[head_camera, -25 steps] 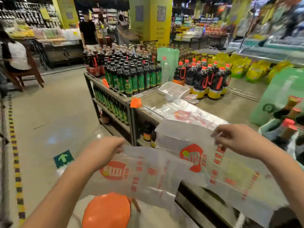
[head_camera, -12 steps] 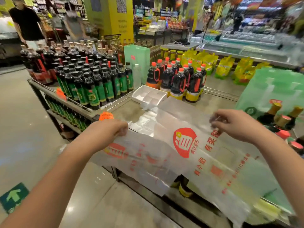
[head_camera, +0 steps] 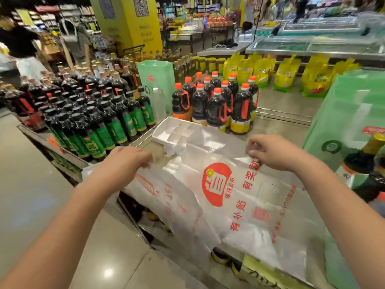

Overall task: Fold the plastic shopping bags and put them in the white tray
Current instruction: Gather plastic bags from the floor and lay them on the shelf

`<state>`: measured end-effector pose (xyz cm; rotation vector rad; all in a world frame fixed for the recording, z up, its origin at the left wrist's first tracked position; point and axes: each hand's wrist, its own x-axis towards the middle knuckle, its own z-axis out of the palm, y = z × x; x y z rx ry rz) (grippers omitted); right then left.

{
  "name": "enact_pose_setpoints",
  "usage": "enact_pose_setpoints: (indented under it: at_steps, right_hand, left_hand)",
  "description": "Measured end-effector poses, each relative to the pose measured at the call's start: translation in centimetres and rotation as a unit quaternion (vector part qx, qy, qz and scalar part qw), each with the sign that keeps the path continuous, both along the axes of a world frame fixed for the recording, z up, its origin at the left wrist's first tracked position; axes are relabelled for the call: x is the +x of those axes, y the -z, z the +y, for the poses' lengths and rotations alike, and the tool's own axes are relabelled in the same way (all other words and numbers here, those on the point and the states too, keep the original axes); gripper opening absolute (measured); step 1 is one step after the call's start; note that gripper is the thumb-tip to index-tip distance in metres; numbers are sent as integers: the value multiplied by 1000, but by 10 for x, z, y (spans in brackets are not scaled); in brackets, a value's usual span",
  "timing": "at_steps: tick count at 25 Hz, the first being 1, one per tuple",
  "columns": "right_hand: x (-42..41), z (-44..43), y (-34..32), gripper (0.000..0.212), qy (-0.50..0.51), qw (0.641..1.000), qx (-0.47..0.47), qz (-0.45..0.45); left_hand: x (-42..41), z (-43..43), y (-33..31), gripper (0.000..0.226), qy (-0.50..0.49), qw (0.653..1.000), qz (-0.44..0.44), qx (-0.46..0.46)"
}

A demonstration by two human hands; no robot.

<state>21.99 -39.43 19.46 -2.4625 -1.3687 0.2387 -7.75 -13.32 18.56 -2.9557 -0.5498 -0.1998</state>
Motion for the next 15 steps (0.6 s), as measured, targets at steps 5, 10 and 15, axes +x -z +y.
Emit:
enact_pose_setpoints:
  at_steps: [5,10,15]
  right_hand:
    - [29,25,25,8,-14,997,15,69]
    - [46,55,68,21,13,994,-14,107]
    - [54,94,102,19,41,995,-41,85]
  left_hand:
    - [32,20,2,39,18,999,41,-29]
    - [66,38,0,35,51,995,53,-66]
    - [104,77,9,31,103,984,56,-137]
